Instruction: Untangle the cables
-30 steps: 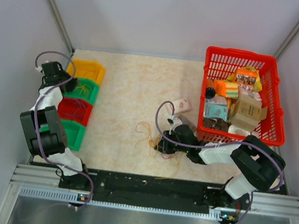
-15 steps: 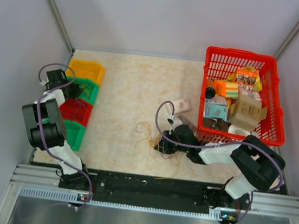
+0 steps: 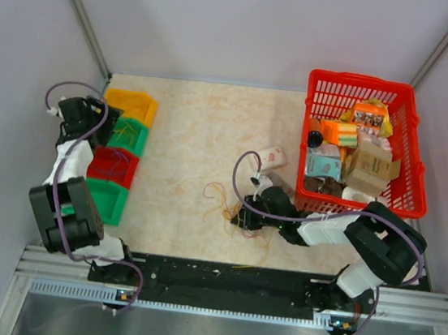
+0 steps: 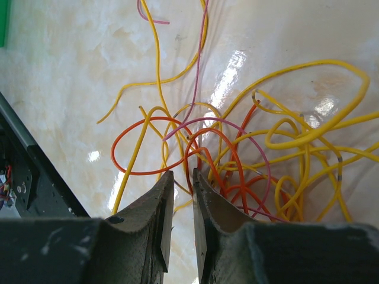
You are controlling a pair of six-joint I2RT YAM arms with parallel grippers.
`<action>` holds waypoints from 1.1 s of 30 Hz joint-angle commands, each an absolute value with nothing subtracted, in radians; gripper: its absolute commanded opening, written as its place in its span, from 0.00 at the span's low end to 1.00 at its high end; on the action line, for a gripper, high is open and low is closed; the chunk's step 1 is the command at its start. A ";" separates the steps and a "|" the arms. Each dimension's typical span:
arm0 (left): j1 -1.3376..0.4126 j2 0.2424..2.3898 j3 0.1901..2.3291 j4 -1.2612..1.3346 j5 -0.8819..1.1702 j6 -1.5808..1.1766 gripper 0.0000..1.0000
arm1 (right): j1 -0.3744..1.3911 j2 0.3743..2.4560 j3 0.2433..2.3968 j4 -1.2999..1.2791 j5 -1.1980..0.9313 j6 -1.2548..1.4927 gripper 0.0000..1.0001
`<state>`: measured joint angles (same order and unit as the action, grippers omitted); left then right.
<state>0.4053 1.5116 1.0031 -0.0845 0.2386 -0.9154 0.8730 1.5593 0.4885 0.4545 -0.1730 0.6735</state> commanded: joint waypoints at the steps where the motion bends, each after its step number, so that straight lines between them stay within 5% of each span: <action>1: 0.407 1.341 0.979 -0.089 0.259 -0.861 0.84 | 0.877 1.571 0.502 0.494 -0.179 0.663 0.19; 6: 0.293 1.143 0.948 -0.146 0.272 -0.767 0.78 | 0.905 1.568 0.525 0.456 -0.152 0.637 0.20; 9: 0.129 1.075 0.917 -0.184 0.291 -0.620 0.66 | 0.925 1.565 0.555 0.411 -0.143 0.615 0.20; 13: -0.092 1.026 0.836 -0.285 0.354 -0.453 0.57 | 0.927 1.546 0.607 0.304 -0.135 0.614 0.00; 15: -0.115 0.951 0.766 -0.310 0.357 -0.420 0.55 | 0.927 1.523 0.618 0.270 -0.135 0.617 0.00; 19: -0.115 0.812 0.600 -0.255 0.536 -0.458 0.56 | 0.927 1.436 0.635 0.213 -0.144 0.627 0.00; 27: -0.124 0.699 0.502 -0.181 0.756 -0.523 0.77 | 0.928 1.263 0.739 0.057 -0.144 0.631 0.00; 31: -0.201 0.727 0.535 -0.118 0.850 -0.537 0.74 | 0.917 1.223 0.784 0.002 -0.162 0.638 0.00; 33: -0.277 0.736 0.543 -0.078 0.851 -0.552 0.65 | 0.910 1.204 0.796 0.002 -0.189 0.649 0.00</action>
